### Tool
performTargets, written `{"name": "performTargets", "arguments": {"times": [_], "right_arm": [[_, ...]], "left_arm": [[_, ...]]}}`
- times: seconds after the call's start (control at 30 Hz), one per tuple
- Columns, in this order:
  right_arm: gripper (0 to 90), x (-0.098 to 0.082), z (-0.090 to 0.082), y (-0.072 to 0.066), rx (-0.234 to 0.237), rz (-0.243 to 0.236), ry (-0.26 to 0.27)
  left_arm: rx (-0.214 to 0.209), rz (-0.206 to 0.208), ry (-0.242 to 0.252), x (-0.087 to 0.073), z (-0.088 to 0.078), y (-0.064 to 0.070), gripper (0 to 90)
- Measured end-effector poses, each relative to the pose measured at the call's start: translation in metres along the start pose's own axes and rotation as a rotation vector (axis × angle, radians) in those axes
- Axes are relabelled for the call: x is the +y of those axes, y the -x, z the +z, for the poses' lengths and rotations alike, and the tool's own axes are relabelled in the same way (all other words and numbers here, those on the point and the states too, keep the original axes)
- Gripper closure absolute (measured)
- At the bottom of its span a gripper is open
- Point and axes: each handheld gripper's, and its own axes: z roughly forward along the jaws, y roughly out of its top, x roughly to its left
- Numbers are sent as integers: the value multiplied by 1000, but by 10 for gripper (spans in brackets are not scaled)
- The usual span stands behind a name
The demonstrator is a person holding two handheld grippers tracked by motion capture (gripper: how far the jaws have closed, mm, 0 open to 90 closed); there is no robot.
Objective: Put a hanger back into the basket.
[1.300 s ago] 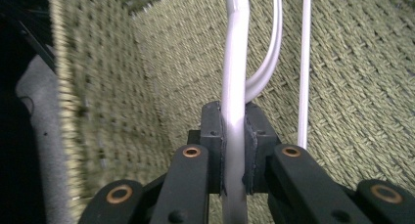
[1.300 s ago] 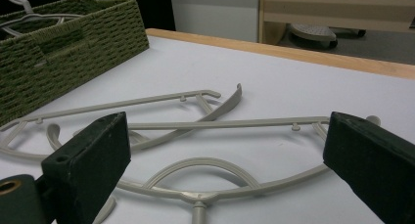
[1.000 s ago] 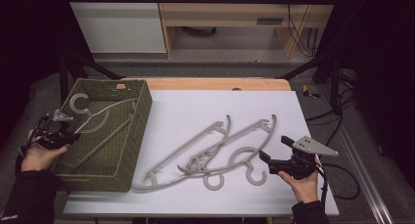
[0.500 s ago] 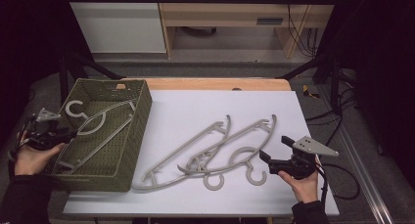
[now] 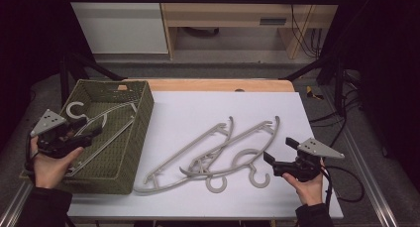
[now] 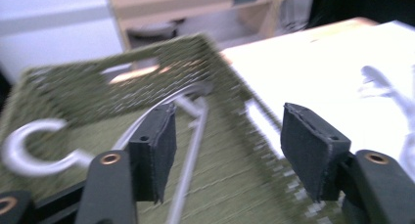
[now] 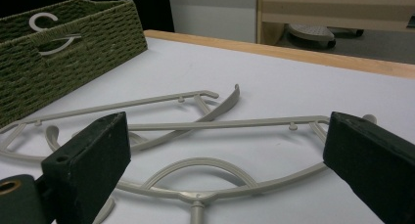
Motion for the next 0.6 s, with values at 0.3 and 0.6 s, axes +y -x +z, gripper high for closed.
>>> {"name": "performTargets", "arguments": {"times": [0.3, 0.6], "right_arm": [[35, 1, -6, 3, -2, -6, 20], [30, 1, -13, 5, -1, -6, 36]], "left_arm": [[-111, 30, 71, -2, 6, 52, 209], [-164, 39, 73, -19, 9, 77, 126]]}}
